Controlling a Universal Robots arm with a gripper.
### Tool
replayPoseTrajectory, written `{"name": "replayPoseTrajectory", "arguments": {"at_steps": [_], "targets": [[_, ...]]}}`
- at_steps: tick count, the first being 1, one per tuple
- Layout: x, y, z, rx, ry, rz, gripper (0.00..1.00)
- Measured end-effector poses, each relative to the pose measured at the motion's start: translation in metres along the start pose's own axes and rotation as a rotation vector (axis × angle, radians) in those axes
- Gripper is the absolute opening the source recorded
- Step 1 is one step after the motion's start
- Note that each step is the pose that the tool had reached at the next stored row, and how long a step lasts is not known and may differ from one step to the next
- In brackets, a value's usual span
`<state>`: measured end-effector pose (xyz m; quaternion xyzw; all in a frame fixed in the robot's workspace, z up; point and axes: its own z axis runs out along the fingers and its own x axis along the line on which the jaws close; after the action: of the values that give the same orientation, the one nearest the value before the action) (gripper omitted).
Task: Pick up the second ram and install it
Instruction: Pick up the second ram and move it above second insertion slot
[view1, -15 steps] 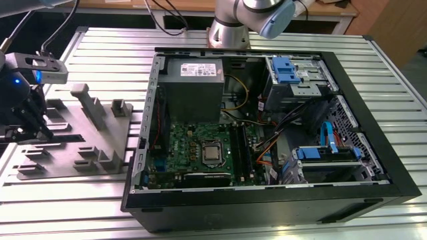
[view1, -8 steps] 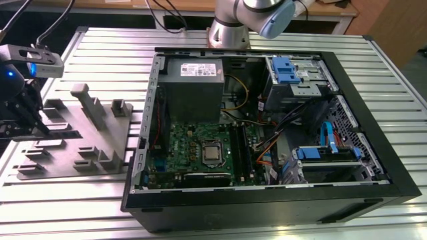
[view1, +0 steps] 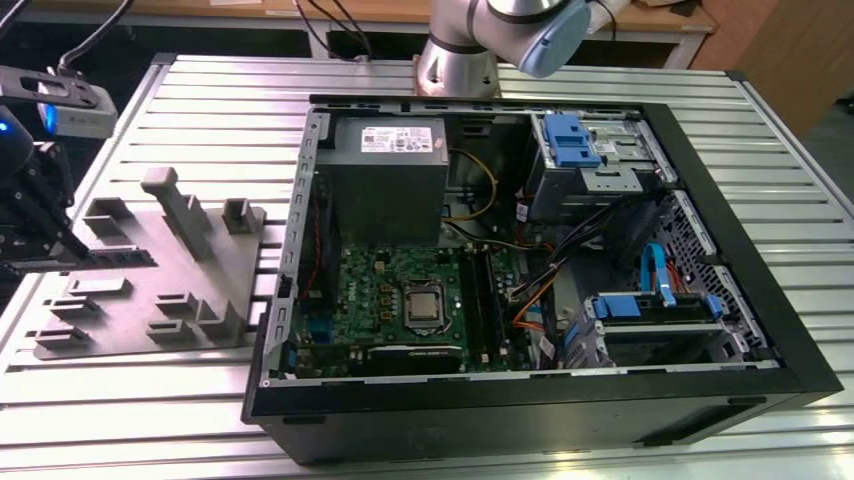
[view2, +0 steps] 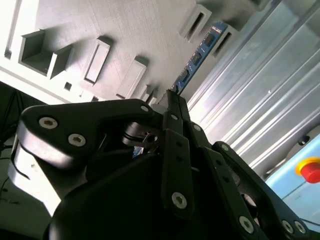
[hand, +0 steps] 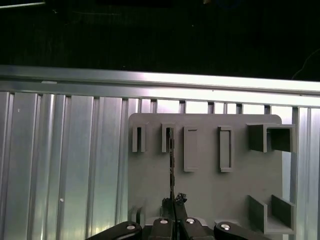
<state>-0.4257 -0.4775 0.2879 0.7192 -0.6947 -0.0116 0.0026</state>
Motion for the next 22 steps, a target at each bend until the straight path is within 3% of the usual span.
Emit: {"name": "replayPoseTrajectory", "arguments": {"at_steps": [10, 22], "targets": [[-0.0004, 0.0006, -0.0291, 0.0000, 0.0000, 0.000, 0.12], [-0.0007, 0.0010, -0.0512, 0.0001, -0.0007, 0.000, 0.12]]}}
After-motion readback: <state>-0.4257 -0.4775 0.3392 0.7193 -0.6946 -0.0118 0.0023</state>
